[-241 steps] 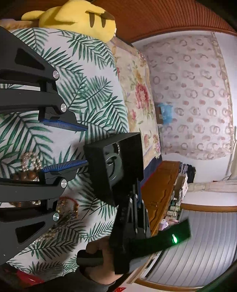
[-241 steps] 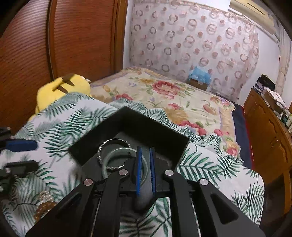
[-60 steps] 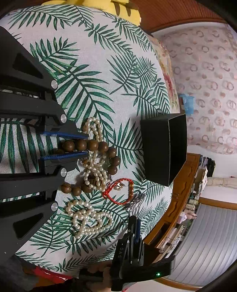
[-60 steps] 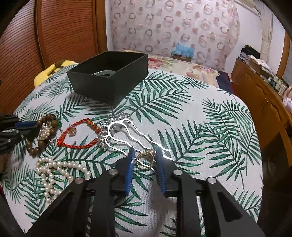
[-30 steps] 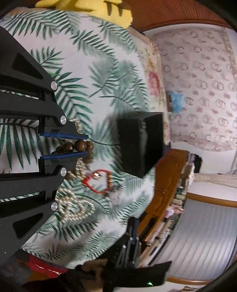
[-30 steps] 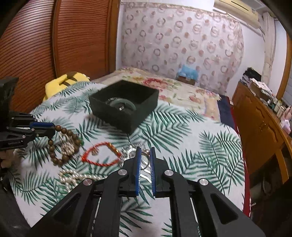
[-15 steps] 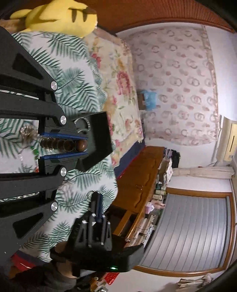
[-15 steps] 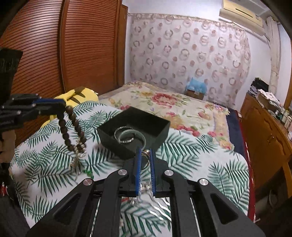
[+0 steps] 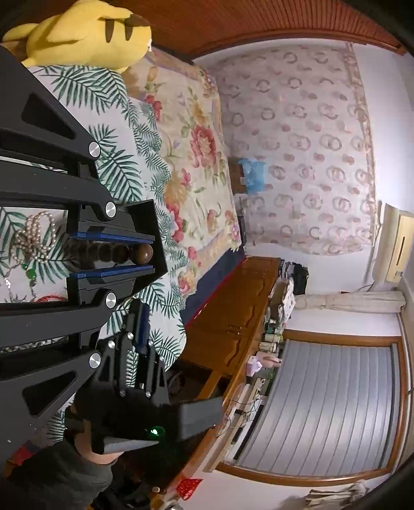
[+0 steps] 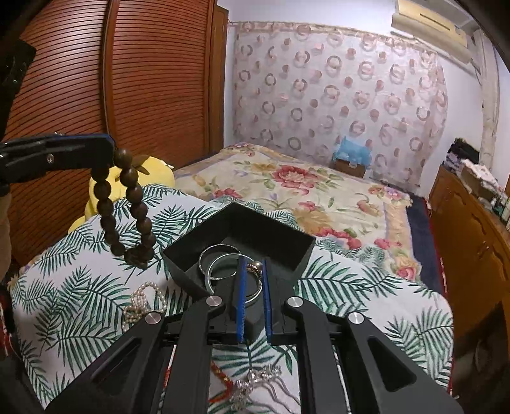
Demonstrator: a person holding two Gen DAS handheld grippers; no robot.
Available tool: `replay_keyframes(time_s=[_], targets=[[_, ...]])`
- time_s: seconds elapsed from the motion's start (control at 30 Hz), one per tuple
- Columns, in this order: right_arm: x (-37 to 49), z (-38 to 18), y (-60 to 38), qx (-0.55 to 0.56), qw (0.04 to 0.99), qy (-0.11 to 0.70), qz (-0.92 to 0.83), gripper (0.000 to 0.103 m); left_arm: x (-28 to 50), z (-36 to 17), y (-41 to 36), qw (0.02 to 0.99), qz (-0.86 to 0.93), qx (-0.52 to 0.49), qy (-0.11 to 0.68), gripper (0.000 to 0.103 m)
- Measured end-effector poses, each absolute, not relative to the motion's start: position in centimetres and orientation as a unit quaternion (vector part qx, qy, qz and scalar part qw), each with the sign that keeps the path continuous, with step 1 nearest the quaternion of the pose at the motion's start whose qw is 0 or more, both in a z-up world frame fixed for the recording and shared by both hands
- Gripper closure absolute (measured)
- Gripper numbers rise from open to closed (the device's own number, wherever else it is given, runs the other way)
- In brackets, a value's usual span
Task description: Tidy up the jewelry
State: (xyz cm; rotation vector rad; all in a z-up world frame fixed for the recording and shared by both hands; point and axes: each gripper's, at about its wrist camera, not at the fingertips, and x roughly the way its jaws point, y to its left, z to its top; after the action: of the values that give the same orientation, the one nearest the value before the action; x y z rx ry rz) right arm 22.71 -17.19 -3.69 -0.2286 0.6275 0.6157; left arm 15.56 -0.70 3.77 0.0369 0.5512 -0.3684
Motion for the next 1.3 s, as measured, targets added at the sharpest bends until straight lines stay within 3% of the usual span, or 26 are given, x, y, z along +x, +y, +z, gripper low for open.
replay_keyframes(time_s=[0.63,0.87,0.97,1.3], targets=[[21.5,-5.1,-20.9,-0.084,0.896,0.323,0.294,0.089,21.1,1.5,-3.0,0.940,-0.163,0.033,0.299,0.090],[18.9,-6.2,-22.8,-0.079,0.892,0.334,0.295,0.088,20.4,0.4,-3.4,0.938,-0.159,0.041,0.305,0.083],[17.9,-7.1,-23.2,-0.075,0.889,0.341,0.295,0.078,19.3,-0.3,-3.4,0.936,-0.160,0.047,0.310,0.083],[16.4,-9.2,-22.5,-0.108,0.883,0.359,0.284,0.071,15.8,-3.7,-3.4,0.923,-0.181,0.045,0.337,0.083]])
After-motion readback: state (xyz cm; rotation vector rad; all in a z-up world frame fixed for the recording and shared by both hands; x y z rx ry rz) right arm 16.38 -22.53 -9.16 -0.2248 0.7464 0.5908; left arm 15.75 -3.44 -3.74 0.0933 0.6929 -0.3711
